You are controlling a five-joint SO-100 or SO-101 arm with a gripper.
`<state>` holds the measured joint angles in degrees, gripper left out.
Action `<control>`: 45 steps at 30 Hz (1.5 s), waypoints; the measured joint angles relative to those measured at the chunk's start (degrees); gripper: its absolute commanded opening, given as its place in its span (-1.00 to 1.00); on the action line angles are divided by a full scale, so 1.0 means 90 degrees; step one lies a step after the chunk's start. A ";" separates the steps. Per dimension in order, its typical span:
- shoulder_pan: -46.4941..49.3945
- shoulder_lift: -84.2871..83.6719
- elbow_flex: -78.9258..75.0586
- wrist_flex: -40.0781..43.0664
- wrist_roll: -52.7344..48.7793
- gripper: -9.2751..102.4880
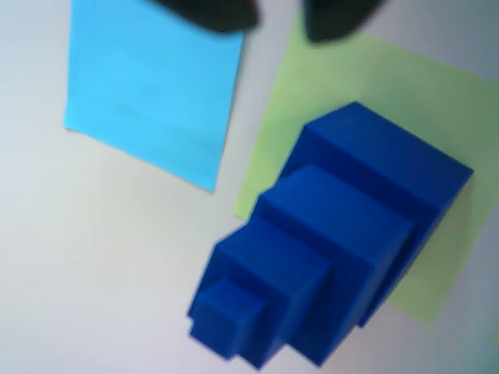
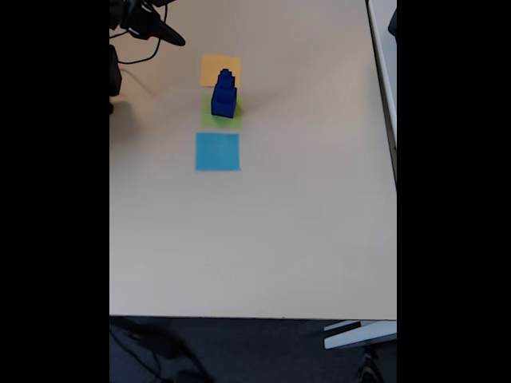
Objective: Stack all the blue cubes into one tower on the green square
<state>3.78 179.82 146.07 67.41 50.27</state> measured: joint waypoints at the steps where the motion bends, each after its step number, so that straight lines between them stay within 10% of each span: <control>1: 0.0000 0.0273 0.0264 0.0000 -0.0254 -0.83; 27: 0.0342 0.1396 0.3057 -0.0762 -0.4727 -0.83; 45: 0.0342 0.1396 0.3945 -0.0918 -0.5518 -0.83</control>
<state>6.86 192.39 181.58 59.15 0.62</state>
